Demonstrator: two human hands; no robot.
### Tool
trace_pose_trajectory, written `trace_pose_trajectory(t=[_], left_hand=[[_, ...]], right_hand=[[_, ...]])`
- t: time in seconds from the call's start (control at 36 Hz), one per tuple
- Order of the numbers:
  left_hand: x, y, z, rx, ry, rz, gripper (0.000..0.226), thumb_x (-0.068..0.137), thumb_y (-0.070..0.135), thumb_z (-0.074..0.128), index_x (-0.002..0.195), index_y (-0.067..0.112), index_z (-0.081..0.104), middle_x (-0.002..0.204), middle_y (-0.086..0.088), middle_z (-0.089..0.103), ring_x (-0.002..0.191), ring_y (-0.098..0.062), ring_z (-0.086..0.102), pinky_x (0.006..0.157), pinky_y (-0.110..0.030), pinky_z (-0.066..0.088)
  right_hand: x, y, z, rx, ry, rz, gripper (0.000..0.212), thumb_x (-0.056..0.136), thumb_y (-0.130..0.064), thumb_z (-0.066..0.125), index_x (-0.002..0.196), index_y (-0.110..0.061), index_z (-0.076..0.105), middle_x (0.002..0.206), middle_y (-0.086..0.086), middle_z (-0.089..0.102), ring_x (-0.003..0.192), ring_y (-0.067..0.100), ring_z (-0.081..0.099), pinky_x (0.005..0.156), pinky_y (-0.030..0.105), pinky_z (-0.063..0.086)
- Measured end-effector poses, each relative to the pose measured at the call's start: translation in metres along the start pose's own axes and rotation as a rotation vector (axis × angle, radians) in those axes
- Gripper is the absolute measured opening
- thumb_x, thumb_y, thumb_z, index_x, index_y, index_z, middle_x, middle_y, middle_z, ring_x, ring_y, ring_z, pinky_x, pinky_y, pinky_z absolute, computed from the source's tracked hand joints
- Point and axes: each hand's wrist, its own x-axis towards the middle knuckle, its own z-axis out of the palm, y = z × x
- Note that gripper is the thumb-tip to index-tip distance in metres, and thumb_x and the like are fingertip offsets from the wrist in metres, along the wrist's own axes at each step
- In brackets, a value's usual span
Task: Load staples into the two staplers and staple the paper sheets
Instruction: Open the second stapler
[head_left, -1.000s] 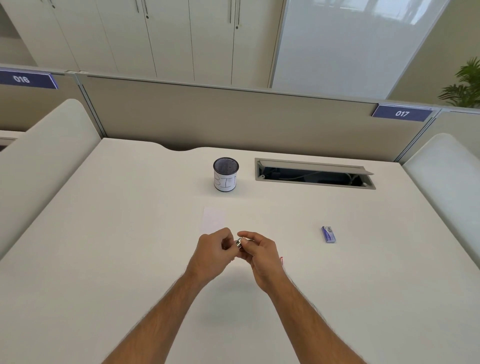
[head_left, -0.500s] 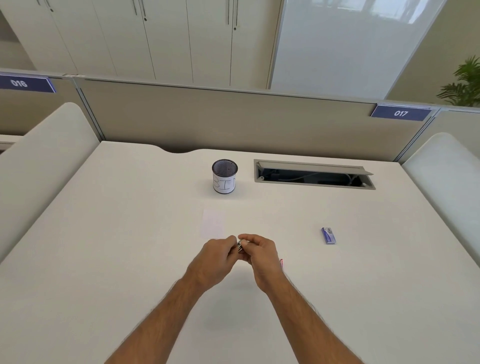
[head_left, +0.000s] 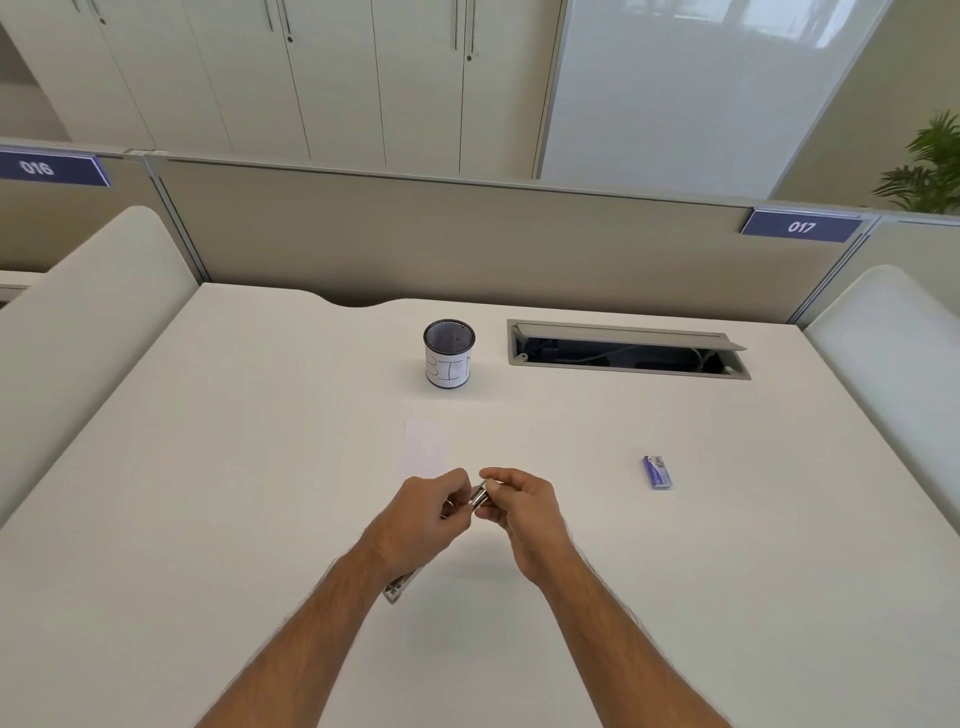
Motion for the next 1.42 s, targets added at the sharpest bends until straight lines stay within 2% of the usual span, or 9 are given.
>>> trace_pose_trajectory(t=[0.39, 0.56, 0.67, 0.86, 1.03, 1.17, 1.22, 1.28, 1.42], left_hand=[[-0.006, 0.002, 0.015, 0.225, 0.126, 0.036, 0.016, 0.106, 0.031, 0.045, 0.092, 0.023, 0.042, 0.052, 0.005, 0.043, 0.046, -0.015, 0.04, 0.045, -0.024, 0.025], [-0.009, 0.007, 0.015, 0.178, 0.127, 0.027, 0.016, 0.105, 0.03, 0.047, 0.091, 0.024, 0.042, 0.053, 0.006, 0.045, 0.047, -0.015, 0.041, 0.045, -0.023, 0.026], [-0.011, 0.011, 0.011, 0.092, 0.143, 0.018, 0.018, 0.096, 0.026, 0.051, 0.084, 0.031, 0.038, 0.058, 0.004, 0.053, 0.051, -0.015, 0.042, 0.047, -0.025, 0.032], [-0.017, 0.012, 0.009, -0.095, 0.175, -0.063, 0.021, 0.083, 0.022, 0.052, 0.076, 0.035, 0.036, 0.079, 0.005, 0.072, 0.06, -0.021, 0.055, 0.058, -0.043, 0.051], [-0.022, 0.01, 0.007, -0.306, 0.149, -0.164, 0.027, 0.09, 0.012, 0.054, 0.1, 0.037, 0.048, 0.09, 0.007, 0.076, 0.072, -0.009, 0.071, 0.049, -0.021, 0.05], [-0.025, 0.006, 0.009, -0.329, 0.071, -0.185, 0.038, 0.089, 0.029, 0.071, 0.119, 0.041, 0.052, 0.096, 0.01, 0.074, 0.088, -0.007, 0.07, 0.057, -0.021, 0.052], [-0.024, 0.002, 0.012, -0.291, 0.055, -0.18, 0.044, 0.088, 0.034, 0.075, 0.125, 0.038, 0.052, 0.097, 0.007, 0.073, 0.088, -0.01, 0.07, 0.07, -0.023, 0.056], [-0.023, -0.001, 0.015, -0.274, 0.061, -0.179, 0.042, 0.089, 0.032, 0.074, 0.125, 0.035, 0.053, 0.095, 0.006, 0.073, 0.084, -0.012, 0.069, 0.079, -0.027, 0.056], [-0.022, -0.005, 0.016, -0.239, 0.078, -0.167, 0.028, 0.092, 0.026, 0.07, 0.108, 0.04, 0.051, 0.091, 0.011, 0.074, 0.081, -0.01, 0.068, 0.068, -0.023, 0.054]], right_hand=[[-0.002, -0.003, -0.004, -0.042, -0.023, 0.005, 0.021, 0.1, 0.003, 0.053, 0.112, 0.002, 0.07, 0.089, 0.016, 0.072, 0.073, 0.022, 0.065, 0.077, 0.031, 0.058], [-0.005, -0.002, -0.003, -0.038, -0.012, -0.003, 0.022, 0.1, 0.002, 0.052, 0.112, 0.001, 0.07, 0.088, 0.015, 0.072, 0.073, 0.022, 0.066, 0.078, 0.032, 0.059], [-0.005, 0.001, -0.006, 0.025, 0.03, 0.003, 0.021, 0.101, 0.002, 0.051, 0.112, 0.002, 0.069, 0.092, 0.019, 0.07, 0.075, 0.025, 0.065, 0.076, 0.032, 0.058], [-0.005, 0.0, -0.012, 0.086, 0.037, -0.047, 0.021, 0.103, 0.001, 0.05, 0.115, 0.001, 0.067, 0.094, 0.017, 0.076, 0.085, 0.024, 0.07, 0.078, 0.032, 0.057], [-0.01, -0.007, -0.011, -0.036, 0.048, -0.214, 0.022, 0.101, 0.0, 0.054, 0.114, -0.007, 0.071, 0.097, 0.018, 0.077, 0.082, 0.017, 0.069, 0.08, 0.028, 0.058], [-0.011, -0.012, -0.01, -0.064, 0.02, -0.248, 0.025, 0.101, 0.001, 0.054, 0.114, -0.009, 0.073, 0.098, 0.017, 0.077, 0.085, 0.017, 0.07, 0.08, 0.028, 0.058], [-0.011, -0.012, -0.009, -0.066, 0.014, -0.245, 0.025, 0.102, 0.001, 0.054, 0.115, -0.01, 0.073, 0.098, 0.016, 0.077, 0.086, 0.017, 0.071, 0.08, 0.027, 0.058], [-0.011, -0.011, -0.008, -0.067, 0.008, -0.242, 0.025, 0.102, 0.0, 0.055, 0.115, -0.01, 0.073, 0.097, 0.015, 0.078, 0.086, 0.018, 0.071, 0.08, 0.027, 0.059], [-0.01, -0.011, -0.006, -0.056, 0.013, -0.228, 0.025, 0.102, 0.001, 0.054, 0.116, -0.009, 0.072, 0.098, 0.016, 0.078, 0.088, 0.02, 0.072, 0.08, 0.029, 0.059]])
